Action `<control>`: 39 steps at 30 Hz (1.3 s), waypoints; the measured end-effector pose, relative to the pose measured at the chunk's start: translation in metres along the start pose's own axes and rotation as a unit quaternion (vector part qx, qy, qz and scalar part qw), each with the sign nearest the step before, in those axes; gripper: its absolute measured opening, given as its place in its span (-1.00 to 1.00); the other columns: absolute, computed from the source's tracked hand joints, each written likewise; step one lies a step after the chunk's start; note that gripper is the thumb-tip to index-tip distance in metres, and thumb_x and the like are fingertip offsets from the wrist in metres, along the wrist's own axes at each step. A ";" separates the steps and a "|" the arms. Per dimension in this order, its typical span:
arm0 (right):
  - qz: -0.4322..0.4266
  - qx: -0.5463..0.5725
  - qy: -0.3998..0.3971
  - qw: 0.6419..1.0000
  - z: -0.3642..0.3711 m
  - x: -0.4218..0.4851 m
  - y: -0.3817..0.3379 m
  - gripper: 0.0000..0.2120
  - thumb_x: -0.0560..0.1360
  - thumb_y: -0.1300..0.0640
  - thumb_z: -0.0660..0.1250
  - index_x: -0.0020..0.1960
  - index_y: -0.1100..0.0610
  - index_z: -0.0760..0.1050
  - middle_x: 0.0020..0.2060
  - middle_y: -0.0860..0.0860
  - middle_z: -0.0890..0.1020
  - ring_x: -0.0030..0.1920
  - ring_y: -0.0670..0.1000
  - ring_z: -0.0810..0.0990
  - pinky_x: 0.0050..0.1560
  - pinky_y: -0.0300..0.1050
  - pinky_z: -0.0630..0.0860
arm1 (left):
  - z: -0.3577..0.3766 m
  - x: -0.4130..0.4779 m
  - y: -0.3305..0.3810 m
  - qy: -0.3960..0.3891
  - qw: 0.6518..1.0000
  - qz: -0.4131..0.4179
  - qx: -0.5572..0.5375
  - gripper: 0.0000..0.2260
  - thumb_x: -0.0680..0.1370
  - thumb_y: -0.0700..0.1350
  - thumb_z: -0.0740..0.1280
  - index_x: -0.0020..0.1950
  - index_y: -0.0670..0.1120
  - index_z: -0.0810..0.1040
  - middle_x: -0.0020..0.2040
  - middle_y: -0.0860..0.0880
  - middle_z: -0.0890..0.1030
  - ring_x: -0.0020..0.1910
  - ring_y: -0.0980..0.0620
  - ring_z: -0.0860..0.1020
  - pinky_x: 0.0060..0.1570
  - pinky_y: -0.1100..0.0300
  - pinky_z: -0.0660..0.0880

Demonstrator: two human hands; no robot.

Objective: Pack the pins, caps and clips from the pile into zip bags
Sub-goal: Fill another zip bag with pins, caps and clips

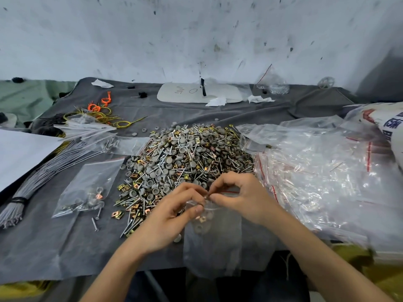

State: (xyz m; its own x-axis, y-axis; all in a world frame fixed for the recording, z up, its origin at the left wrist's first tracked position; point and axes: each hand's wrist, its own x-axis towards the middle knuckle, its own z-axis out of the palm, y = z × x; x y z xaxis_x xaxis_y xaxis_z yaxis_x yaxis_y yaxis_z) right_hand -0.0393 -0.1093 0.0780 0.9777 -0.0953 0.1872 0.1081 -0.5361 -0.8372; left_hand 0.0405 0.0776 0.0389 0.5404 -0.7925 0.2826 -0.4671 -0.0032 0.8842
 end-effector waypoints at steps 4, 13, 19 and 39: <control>0.004 0.030 0.001 1.000 -0.006 -0.004 -0.005 -0.83 0.41 0.32 0.47 -0.19 0.05 0.63 -0.23 -0.09 0.65 -0.19 -0.16 0.62 -0.04 -0.24 0.57 | 0.003 0.001 -0.002 0.031 0.999 0.010 -0.016 -0.82 0.54 0.05 0.29 -0.09 -0.04 0.59 0.14 0.12 0.54 0.20 0.02 0.54 0.14 0.14 0.45; -0.003 -0.010 -0.056 0.998 -0.014 -0.007 -0.003 -0.86 0.48 0.12 0.40 -0.19 -0.11 0.61 -0.36 -0.11 0.61 -0.37 -0.17 0.50 -0.33 -0.33 0.39 | 0.006 -0.003 0.008 0.083 0.994 0.064 0.009 -0.91 0.53 -0.02 0.34 -0.16 0.04 0.59 -0.11 0.08 0.61 -0.11 0.03 0.59 -0.10 0.21 0.49; 0.102 -0.023 0.140 0.985 -0.024 0.007 0.033 -0.86 0.52 0.15 0.37 -0.18 -0.03 0.64 -0.24 -0.09 0.69 -0.30 -0.17 0.58 -0.28 -0.35 0.43 | 0.003 -0.005 0.010 0.104 0.992 0.064 0.011 -0.85 0.55 0.08 0.33 -0.09 0.03 0.59 -0.14 0.05 0.58 -0.12 -0.02 0.56 -0.12 0.10 0.48; 0.179 -0.129 0.085 0.972 -0.008 0.031 0.072 -0.78 0.49 0.23 0.39 0.07 0.02 0.48 -0.30 -0.05 0.54 -0.33 -0.09 0.48 -0.32 -0.23 0.41 | 0.003 -0.005 0.004 0.147 0.988 0.050 -0.027 -0.90 0.53 -0.01 0.30 -0.11 0.02 0.58 0.00 0.08 0.62 0.08 0.03 0.59 0.06 0.23 0.51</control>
State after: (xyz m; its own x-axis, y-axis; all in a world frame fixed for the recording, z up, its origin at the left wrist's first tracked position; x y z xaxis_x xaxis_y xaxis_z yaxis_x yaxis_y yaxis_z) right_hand -0.0023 -0.1578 0.0275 0.8982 -0.4394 0.0092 -0.3030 -0.6343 -0.7112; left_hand 0.0334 0.0795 0.0400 0.6777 -0.5756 0.4576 -0.4944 0.1041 0.8630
